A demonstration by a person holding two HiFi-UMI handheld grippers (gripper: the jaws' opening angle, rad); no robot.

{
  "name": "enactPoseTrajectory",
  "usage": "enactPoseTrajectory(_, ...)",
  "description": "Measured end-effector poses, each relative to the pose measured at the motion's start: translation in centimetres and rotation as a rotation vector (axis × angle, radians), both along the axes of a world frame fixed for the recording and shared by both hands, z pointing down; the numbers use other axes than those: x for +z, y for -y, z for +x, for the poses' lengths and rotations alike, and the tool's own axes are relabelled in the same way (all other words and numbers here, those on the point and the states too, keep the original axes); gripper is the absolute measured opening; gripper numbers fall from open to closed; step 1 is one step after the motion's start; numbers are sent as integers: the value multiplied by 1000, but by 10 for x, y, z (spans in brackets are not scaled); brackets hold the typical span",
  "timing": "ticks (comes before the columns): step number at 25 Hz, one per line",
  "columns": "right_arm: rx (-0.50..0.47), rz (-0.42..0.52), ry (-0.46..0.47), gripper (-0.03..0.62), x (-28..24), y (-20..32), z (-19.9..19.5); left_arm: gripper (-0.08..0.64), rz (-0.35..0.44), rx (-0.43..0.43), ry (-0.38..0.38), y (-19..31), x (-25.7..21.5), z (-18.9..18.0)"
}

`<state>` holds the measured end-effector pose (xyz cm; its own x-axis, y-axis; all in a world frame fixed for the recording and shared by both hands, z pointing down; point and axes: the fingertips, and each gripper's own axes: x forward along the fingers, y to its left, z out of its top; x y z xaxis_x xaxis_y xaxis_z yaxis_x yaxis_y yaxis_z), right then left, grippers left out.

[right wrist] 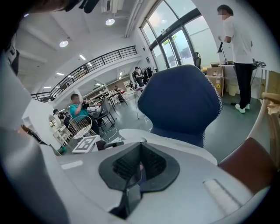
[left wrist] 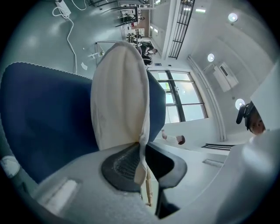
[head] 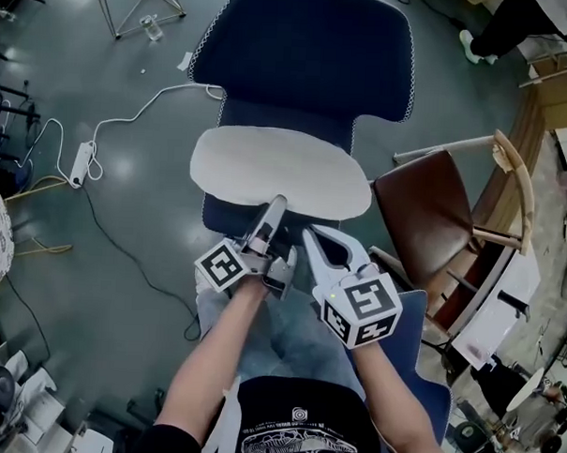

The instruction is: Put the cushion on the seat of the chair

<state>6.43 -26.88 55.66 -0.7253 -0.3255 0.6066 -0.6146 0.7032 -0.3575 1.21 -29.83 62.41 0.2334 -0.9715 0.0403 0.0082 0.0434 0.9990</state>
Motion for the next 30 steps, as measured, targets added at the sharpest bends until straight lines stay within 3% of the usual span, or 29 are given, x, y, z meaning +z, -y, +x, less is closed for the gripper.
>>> enactPoseTrajectory(10,18,-82,-15,-3,44,-18,-15,54,-145,90,-32,-51,59,7)
enactPoseTrajectory(14,23,-112,-24,-3,59,-29,-17,72,-305,163,55,-82,112,4)
enactPoseTrajectory(17,18,-133,-38,-3,69,-39,-14,91,-383,191,72,-94,138,6)
enactPoseTrajectory(25,5,-166,-73,-3,87,-55,0,154,-487,255,55,-104,176,12)
enactPoseTrajectory(27,-1,-171,-77,-3,88,-57,-2,195,-511,287,49,-106,183,12)
enactPoseTrajectory(30,-11,-171,-85,-3,87,-60,-4,199,-555,356,59,-112,191,15)
